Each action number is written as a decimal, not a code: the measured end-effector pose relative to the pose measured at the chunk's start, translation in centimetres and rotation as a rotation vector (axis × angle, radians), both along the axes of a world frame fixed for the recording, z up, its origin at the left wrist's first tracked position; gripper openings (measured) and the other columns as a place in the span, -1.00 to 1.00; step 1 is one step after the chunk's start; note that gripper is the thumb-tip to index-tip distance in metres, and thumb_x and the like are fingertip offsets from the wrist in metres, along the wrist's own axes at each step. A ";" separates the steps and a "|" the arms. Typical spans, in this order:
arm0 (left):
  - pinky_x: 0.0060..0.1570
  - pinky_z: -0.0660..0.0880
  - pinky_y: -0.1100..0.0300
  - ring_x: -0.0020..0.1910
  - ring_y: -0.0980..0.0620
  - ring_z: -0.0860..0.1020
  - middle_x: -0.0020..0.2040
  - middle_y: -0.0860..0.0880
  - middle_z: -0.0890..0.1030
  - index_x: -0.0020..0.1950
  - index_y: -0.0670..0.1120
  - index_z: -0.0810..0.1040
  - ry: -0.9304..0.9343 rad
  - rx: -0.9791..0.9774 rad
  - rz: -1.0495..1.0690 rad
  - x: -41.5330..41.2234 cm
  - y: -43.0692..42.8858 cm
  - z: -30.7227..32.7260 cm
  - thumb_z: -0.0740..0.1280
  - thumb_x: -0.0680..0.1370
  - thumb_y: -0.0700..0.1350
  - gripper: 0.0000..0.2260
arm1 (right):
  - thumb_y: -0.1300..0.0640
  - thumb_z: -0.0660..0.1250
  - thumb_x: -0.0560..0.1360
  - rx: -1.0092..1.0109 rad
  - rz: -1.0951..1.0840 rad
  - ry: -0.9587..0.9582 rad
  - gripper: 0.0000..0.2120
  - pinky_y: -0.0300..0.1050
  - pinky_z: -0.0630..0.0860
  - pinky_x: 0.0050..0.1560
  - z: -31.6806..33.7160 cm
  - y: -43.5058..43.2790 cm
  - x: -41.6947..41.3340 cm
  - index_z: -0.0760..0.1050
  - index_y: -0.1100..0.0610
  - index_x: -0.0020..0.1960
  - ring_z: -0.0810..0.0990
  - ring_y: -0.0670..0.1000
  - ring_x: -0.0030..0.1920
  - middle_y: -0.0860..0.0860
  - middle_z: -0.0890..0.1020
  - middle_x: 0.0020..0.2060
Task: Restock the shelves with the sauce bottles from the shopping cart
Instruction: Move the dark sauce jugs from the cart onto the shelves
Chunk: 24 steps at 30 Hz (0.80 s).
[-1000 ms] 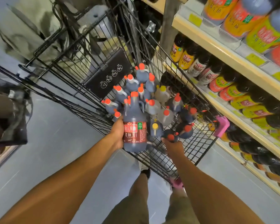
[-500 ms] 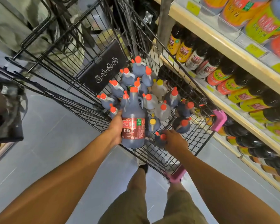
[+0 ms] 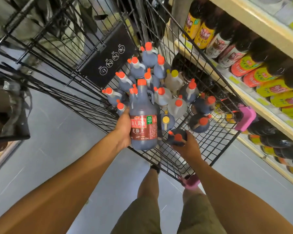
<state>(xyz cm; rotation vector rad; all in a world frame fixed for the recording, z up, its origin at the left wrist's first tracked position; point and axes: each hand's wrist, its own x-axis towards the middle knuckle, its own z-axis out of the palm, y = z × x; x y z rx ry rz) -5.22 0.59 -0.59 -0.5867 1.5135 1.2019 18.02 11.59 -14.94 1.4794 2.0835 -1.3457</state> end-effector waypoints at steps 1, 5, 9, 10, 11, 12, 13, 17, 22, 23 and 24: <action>-0.19 0.62 0.08 -0.34 -0.05 0.68 -0.30 -0.10 0.69 -0.11 -0.08 0.59 -0.009 -0.002 0.007 -0.1 0.0 -0.3 0.12 0.66 0.25 -0.53 | 0.02 0.66 0.23 -0.017 -0.017 0.040 -0.20 -0.05 0.55 0.05 -0.4 -0.2 0.0 0.39 0.09 0.37 0.57 0.02 0.09 0.03 0.60 0.15; -0.21 0.62 0.09 -0.34 -0.05 0.67 -0.29 -0.10 0.68 -0.12 -0.09 0.59 -0.004 0.005 0.026 -0.3 -0.1 -1.2 0.15 0.66 0.21 -0.57 | -0.23 0.65 0.08 -0.061 -0.014 0.072 0.06 0.17 0.59 0.18 -3.1 -0.7 0.5 0.25 -0.05 0.47 0.57 0.08 0.24 0.00 0.56 0.25; -0.25 0.63 0.11 -0.36 -0.05 0.67 -0.31 -0.09 0.68 -0.13 -0.09 0.58 -0.007 0.012 0.036 -0.2 -0.3 -1.8 0.16 0.66 0.20 -0.58 | -0.29 0.58 0.10 0.002 0.063 0.070 0.02 0.16 0.62 0.09 -3.1 -1.0 0.4 0.24 -0.07 0.45 0.59 0.07 0.17 -0.02 0.59 0.20; -0.23 0.63 0.10 -0.35 -0.05 0.67 -0.31 -0.10 0.68 -0.12 -0.09 0.58 -0.008 0.013 0.040 -0.2 -0.2 -1.8 0.16 0.65 0.21 -0.57 | -0.29 0.56 0.12 0.022 0.087 0.072 -0.03 0.14 0.63 0.05 -2.7 -0.9 0.2 0.26 -0.06 0.42 0.60 0.07 0.13 -0.03 0.60 0.17; -0.21 0.62 0.09 -0.34 -0.05 0.67 -0.30 -0.10 0.68 -0.12 -0.08 0.58 -0.008 0.015 0.042 -0.2 -0.2 -1.9 0.16 0.65 0.22 -0.57 | -0.30 0.54 0.13 0.038 0.104 0.073 -0.07 0.13 0.64 0.02 -2.4 -0.9 0.1 0.28 -0.06 0.40 0.61 0.06 0.10 -0.03 0.61 0.15; -0.18 0.62 0.08 -0.33 -0.06 0.67 -0.29 -0.10 0.69 -0.11 -0.08 0.59 -0.009 0.018 0.043 -0.3 -0.1 -1.8 0.16 0.65 0.23 -0.56 | -0.30 0.53 0.13 0.047 0.109 0.067 -0.10 0.11 0.65 -0.01 -2.0 -0.8 -0.1 0.31 -0.06 0.37 0.61 0.04 0.07 -0.04 0.61 0.13; -0.17 0.62 0.07 -0.32 -0.06 0.67 -0.27 -0.11 0.69 -0.11 -0.08 0.60 -0.009 0.017 0.045 -0.3 -0.1 -1.7 0.16 0.64 0.24 -0.56 | -0.28 0.53 0.14 0.054 0.110 0.069 -0.14 0.07 0.65 -0.03 -1.7 -0.8 -0.2 0.33 -0.05 0.34 0.62 0.03 0.05 -0.06 0.62 0.10; -0.13 0.60 0.05 -0.31 -0.07 0.67 -0.27 -0.12 0.69 -0.11 -0.08 0.60 0.007 0.035 0.064 -0.2 -0.1 -0.7 0.18 0.63 0.25 -0.56 | -0.11 0.63 0.19 0.036 0.119 0.088 -0.28 -0.10 0.61 -0.06 0.8 -0.6 -0.3 0.40 -0.03 0.25 0.63 -0.02 -0.01 -0.11 0.64 0.01; -0.14 0.61 0.04 -0.34 -0.08 0.67 -0.30 -0.13 0.68 -0.11 -0.09 0.60 0.003 0.056 0.077 -0.2 0.2 3.0 0.17 0.63 0.26 -0.54 | -0.11 0.66 0.20 -0.050 0.126 0.143 -0.34 -0.31 0.53 -0.08 7.4 0.6 -0.7 0.41 -0.10 0.18 0.60 -0.17 -0.03 -0.20 0.62 -0.01; -0.17 0.61 0.05 -0.35 -0.08 0.67 -0.30 -0.13 0.68 -0.11 -0.10 0.59 -0.002 0.075 0.075 -0.2 0.3 3.8 0.16 0.64 0.26 -0.54 | -0.08 0.67 0.20 -0.057 0.119 0.177 -0.35 -0.34 0.50 -0.09 9.1 1.1 -0.9 0.43 -0.09 0.18 0.60 -0.17 -0.02 -0.18 0.63 0.00; -0.21 0.62 0.06 -0.35 -0.08 0.67 -0.29 -0.14 0.68 -0.10 -0.11 0.60 -0.009 0.095 0.075 -0.1 0.4 4.7 0.15 0.64 0.26 -0.52 | -0.04 0.68 0.21 -0.066 0.109 0.210 -0.36 -0.35 0.51 -0.08 10.9 1.6 -1.0 0.45 -0.08 0.19 0.61 -0.17 0.00 -0.17 0.64 0.02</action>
